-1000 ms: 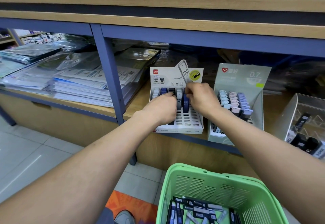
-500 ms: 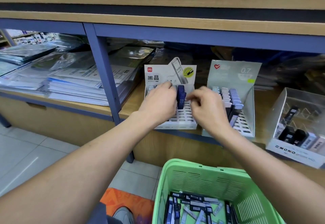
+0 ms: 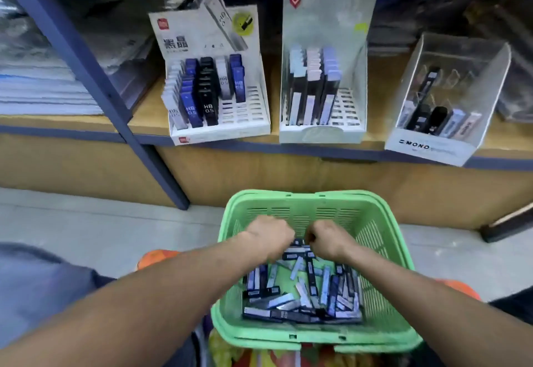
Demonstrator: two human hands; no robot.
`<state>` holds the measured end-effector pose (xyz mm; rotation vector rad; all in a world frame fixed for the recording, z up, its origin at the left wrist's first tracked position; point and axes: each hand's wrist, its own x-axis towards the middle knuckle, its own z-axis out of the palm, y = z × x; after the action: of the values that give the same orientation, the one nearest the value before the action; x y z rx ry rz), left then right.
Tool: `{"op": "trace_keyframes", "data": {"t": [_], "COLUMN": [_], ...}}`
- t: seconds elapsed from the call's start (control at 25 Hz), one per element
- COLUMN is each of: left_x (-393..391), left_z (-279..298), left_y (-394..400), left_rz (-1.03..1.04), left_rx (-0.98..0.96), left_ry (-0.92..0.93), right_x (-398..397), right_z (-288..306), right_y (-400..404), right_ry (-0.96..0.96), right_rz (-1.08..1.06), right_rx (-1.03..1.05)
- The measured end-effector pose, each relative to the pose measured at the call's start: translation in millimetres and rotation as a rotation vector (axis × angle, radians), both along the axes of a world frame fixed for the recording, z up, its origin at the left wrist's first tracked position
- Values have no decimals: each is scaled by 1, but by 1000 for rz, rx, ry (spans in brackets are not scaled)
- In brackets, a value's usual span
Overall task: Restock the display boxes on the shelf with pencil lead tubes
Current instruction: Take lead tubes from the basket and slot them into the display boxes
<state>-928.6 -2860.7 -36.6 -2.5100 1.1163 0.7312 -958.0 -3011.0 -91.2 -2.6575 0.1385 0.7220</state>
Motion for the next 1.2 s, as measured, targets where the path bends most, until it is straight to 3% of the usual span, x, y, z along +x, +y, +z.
{"op": "trace_keyframes", "data": {"t": [0.2,0.36,0.52,0.68,0.92,1.04,1.2], "left_x": [-8,-11,-7,-6,-23,-31,-30], "left_z": [-97,-167,-203,-218,-236,-238,-235], "left_y": [-18,-7,-6,-16,-13,-24,-25], "left_rz": [375,631,981,1151,1009,915,949], "left_rx": [-119,-110,-114,-201,-146,-243,-344], "left_ry": [185,161,165,106,65,81,64], "right_x": [-9,-23,-31,-27,-31,-29,-33], "right_z": [-74,-114,-140,-157,-174,-175,-174], "right_y": [-21,-35,-45,-36,-26,-26,-20], "right_ry": [144,132,142,121,109,86,31], "right_rz": [-54,-175,-310,-370,-478,-474,-403], "right_rx": [-16,-104,-167,-173,-133,-87,-17]}}
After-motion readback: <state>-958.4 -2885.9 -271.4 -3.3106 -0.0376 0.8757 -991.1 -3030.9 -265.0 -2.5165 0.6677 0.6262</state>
